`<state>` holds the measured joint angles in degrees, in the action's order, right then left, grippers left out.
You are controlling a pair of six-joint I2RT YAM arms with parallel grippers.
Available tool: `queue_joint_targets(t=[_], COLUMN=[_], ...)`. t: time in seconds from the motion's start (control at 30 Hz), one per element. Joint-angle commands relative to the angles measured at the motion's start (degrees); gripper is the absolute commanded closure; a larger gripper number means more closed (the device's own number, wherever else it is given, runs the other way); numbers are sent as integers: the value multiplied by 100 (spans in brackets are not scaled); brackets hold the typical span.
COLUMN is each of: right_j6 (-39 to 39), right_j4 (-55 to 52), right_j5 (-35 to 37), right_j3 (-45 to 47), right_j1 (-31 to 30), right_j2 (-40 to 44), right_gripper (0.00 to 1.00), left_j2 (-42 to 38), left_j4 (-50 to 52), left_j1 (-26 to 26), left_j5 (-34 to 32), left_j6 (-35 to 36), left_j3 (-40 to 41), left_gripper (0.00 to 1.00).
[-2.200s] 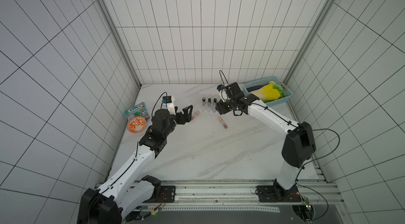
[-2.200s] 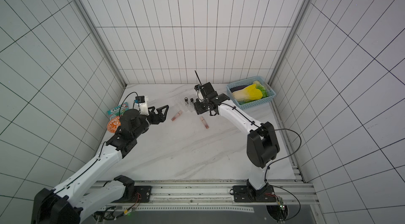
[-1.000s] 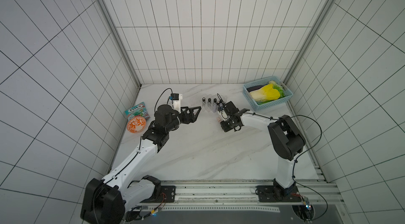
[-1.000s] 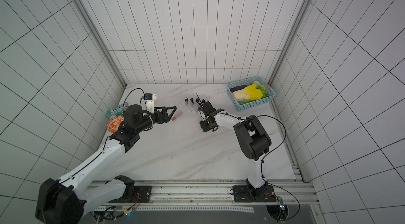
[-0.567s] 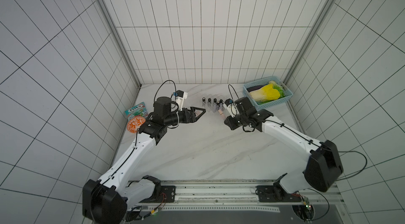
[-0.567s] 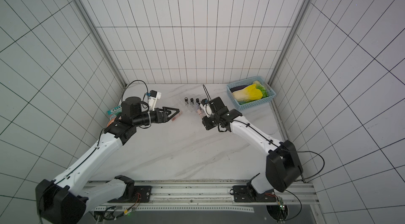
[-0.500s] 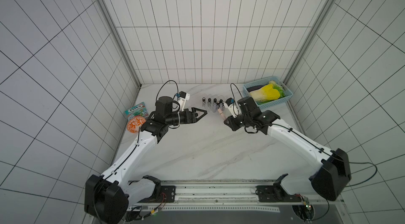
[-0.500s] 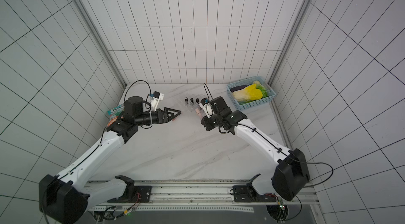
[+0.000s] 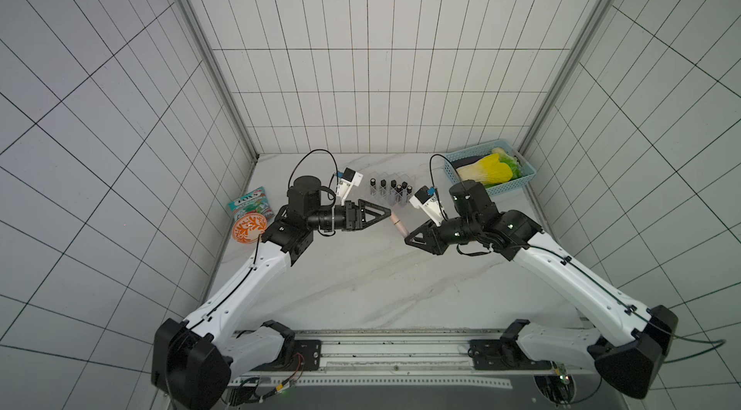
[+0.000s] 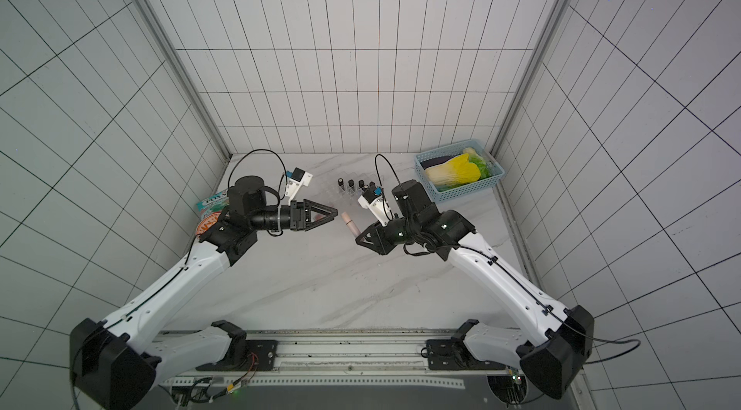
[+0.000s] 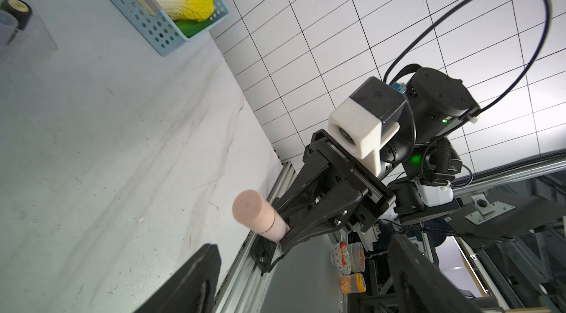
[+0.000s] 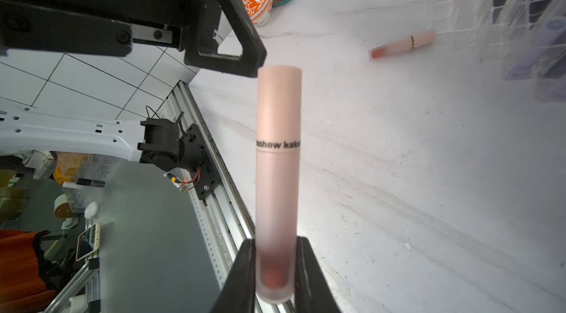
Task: Arrange the lipsticks in the organizer
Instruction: Pick up the lipstick at the center of the board.
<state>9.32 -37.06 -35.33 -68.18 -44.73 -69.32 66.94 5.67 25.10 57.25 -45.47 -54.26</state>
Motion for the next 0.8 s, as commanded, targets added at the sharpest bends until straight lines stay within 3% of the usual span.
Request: queue_joint_targets(t=[0.0,0.27,0.47,0.57,0.6,0.73,0.77], right_j6=[72,13,-9,23,38,225,325], right_j4=[121,107,102,102,87,102,226], right_j5=[-408,-572,-568,-449,-352,570,868], right_j3=[-340,-319,-310,-377,-424,-674,-682], right_j1=[-70,-80,-80,-78,-80,-80,-80], right_j2=[-25,-86,-152,-135,-119,50,134], right_gripper=[88,88,88,85,80,29,21], left_j2=[205,294,288,255,224,-105,-213], left_j4=[-199,24,-9,-30,-45,-209,-367], left_j1=[285,381,387,385,377,381,389], left_j5=[-63,-302,-302,-326,-375,-1293,-1594], left_j6=[58,336,320,333,344,357,309], left_j3=[-29,-31,-104,-61,-43,21,58], left_gripper=[24,47,82,86,86,86,86])
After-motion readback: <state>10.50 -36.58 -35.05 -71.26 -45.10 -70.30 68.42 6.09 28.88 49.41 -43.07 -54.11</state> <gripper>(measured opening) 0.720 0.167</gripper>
